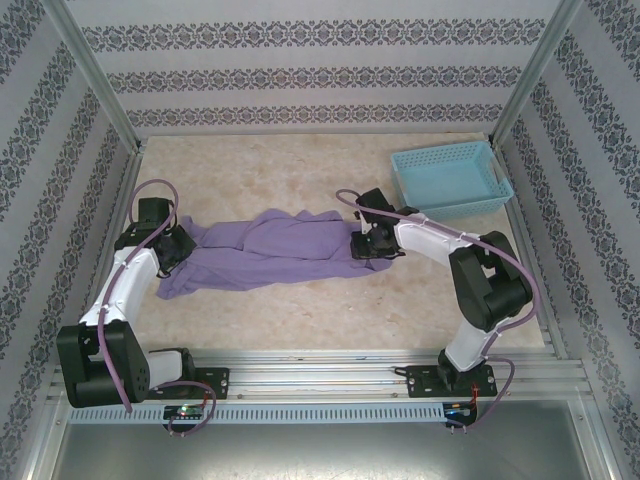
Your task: Fold the inside-out t-shirt
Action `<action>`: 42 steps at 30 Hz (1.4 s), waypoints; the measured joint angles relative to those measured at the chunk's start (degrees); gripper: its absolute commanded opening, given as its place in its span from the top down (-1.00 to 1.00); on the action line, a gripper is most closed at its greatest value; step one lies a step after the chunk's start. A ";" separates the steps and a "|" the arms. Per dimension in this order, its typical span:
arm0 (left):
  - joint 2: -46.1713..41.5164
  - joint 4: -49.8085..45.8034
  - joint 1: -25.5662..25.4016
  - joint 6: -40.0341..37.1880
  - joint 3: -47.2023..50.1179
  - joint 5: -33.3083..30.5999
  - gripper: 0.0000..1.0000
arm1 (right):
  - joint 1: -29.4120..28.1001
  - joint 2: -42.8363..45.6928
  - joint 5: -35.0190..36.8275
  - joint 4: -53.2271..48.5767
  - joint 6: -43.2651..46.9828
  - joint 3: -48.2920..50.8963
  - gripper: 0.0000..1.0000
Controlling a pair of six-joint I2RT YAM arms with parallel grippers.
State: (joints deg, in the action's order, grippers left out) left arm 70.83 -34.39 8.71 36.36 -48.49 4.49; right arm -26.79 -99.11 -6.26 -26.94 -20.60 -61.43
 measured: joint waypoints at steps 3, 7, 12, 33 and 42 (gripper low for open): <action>0.00 0.02 0.00 0.00 0.00 0.00 1.00 | -0.74 0.39 0.96 -0.63 0.52 -0.61 0.94; 0.00 0.02 0.00 0.00 0.00 0.00 1.00 | -3.04 1.79 2.91 -2.08 1.36 -2.23 1.00; 0.00 0.00 0.00 0.00 0.00 0.00 1.00 | -7.43 2.43 7.08 -4.44 2.43 -6.49 1.00; 0.00 0.22 0.00 -0.02 1.01 0.26 1.00 | -14.23 -3.17 10.12 -5.46 4.24 -13.27 0.18; -0.07 0.24 0.00 -0.02 1.03 1.38 1.00 | -2.25 1.20 11.58 -5.44 4.70 -11.37 0.17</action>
State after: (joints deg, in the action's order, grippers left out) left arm 70.76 -34.15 8.71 36.34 -47.46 5.87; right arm -29.04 -97.91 5.32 -32.38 -15.90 -72.79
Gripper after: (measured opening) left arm 0.049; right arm 0.418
